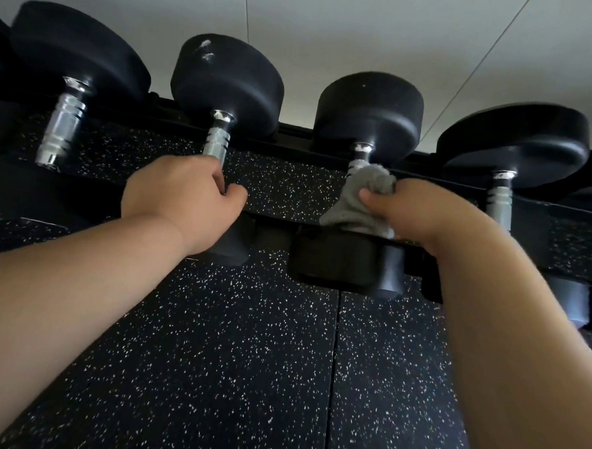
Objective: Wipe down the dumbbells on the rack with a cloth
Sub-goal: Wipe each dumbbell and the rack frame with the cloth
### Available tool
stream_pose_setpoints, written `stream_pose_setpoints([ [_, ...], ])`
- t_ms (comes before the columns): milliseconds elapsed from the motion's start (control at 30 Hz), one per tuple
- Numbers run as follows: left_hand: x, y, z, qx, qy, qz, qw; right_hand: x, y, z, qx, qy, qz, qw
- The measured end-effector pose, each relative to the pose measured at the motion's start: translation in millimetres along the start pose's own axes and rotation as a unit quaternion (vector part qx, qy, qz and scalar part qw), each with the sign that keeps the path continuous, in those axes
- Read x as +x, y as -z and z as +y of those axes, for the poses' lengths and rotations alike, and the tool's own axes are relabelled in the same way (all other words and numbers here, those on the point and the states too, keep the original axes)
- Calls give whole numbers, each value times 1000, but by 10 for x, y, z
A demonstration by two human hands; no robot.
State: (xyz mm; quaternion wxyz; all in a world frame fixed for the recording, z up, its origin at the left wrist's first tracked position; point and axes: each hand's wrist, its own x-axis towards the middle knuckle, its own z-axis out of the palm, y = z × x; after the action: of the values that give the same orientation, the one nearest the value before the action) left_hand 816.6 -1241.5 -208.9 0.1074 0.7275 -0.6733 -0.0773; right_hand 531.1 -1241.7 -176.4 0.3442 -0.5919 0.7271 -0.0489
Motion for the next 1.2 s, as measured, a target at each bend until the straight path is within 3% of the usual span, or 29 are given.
stream_pose_setpoints([
  [67,1,-2,-10,-3,0,0,1000,-257,52,31,35,24,5,999],
  [167,6,-14,-8,-3,1,6,1000,-664,-57,9,-28,41,-35,998],
  [367,14,-27,-27,-3,-2,4,1000,-568,-566,-295,-104,96,112,983],
  [467,23,-33,-22,-5,1,8,1000,-634,-623,-477,-142,192,76,968],
  [533,26,-39,-29,0,-4,11,1000,-672,-581,-405,-177,208,71,959],
  [733,30,-53,-53,-1,-4,8,1000,-708,-254,64,-5,107,126,986],
  [900,34,-94,-83,-14,-7,16,1000,-175,32,-101,56,151,315,935],
  [1000,34,-110,-91,-11,-10,21,1000,304,181,-226,58,125,312,940],
  [1100,28,-113,-95,-3,-14,25,1000,658,152,-431,-25,97,290,952],
  [1200,19,-111,-85,6,-19,30,999,831,87,-738,-202,193,299,913],
])
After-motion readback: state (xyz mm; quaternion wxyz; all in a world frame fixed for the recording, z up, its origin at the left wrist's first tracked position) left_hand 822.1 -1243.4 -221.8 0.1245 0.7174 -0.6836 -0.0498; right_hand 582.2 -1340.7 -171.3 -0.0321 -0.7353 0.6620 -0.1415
